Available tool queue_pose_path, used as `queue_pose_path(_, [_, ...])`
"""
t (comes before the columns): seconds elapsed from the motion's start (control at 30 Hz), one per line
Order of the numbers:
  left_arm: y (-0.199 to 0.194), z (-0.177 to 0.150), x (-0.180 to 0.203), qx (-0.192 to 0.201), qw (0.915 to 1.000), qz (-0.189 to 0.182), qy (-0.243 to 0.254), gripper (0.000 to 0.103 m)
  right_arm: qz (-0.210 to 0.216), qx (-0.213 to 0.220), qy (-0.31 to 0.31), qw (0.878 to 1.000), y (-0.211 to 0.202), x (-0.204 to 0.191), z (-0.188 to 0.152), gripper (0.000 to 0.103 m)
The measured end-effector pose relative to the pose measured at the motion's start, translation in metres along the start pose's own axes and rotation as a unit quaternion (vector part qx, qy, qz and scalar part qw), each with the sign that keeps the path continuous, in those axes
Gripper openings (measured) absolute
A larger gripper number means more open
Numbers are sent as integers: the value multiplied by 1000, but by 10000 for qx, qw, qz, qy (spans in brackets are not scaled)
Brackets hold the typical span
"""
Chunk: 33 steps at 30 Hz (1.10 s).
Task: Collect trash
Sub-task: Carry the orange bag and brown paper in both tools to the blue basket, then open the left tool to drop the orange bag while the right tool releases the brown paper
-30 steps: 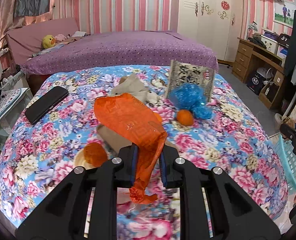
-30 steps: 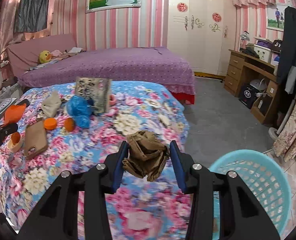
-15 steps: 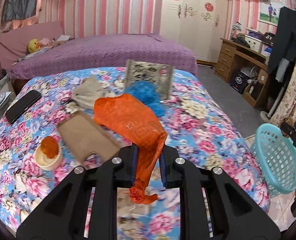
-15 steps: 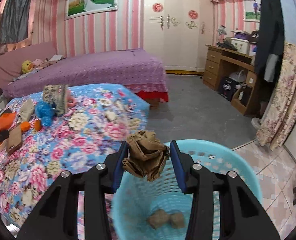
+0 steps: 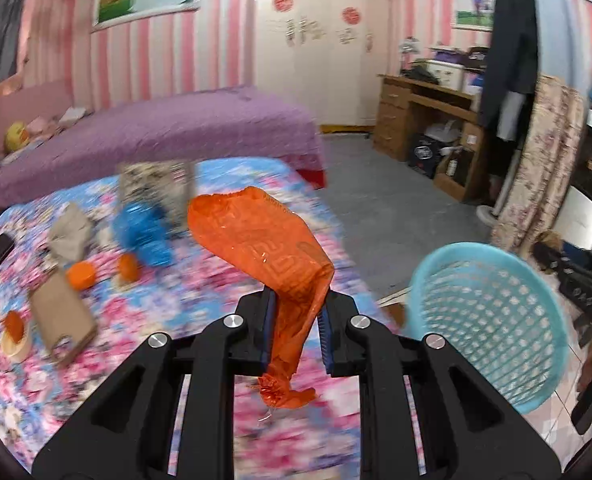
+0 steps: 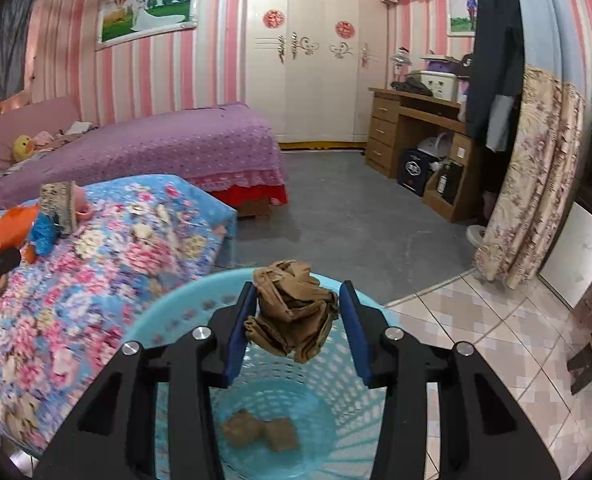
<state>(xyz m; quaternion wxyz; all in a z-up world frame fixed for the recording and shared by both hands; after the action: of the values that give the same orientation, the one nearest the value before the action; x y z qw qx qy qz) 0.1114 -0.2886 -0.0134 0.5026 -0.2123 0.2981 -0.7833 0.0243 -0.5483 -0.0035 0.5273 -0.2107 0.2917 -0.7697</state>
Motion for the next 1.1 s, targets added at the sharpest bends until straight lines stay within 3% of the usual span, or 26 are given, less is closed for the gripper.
queue_pose_path(0.27, [10, -3, 71, 55, 9974, -527, 494, 17, -123, -16, 423, 9990, 1, 50, -7, 43])
queue_pose_path(0.57, [43, 0, 131, -345, 9927, -1002, 581, 20, -127, -110, 635, 9978, 11, 73, -15, 43])
queue_pose_path(0.63, [49, -1, 140, -408, 9922, -982, 650, 28, -101, -133, 653, 9977, 13, 73, -16, 43])
queue_pose_path(0.7, [56, -2, 143, -520, 9911, -1030, 662, 48, -68, -159, 695, 9974, 15, 74, -16, 43])
queue_pose_path(0.87, [57, -1, 127, -470, 9940, -850, 502, 84, -73, -215, 680, 9974, 18, 74, -17, 43])
queue_pose_path(0.93, [53, 0, 115, -372, 9959, -712, 425, 94, -81, -220, 680, 9974, 18, 73, -18, 43])
queue_pose_path(1.1, [42, 4, 83, -109, 9985, -320, 440, 98, -84, -227, 631, 9977, 20, 69, -17, 43])
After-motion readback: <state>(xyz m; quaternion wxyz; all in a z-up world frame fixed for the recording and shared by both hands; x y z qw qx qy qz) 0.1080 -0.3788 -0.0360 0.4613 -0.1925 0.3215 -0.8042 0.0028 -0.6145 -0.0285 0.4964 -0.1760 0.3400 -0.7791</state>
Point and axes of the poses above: each gripper's, at about its wrist camera, not at the fingertips, and y roughly the way its jaws point, x to its right, z to its top, the point moved 1 cm from there along y, roughly the way its jaws point, and after that the axes turned 10 degrees about -x, right-handed, at the moved point
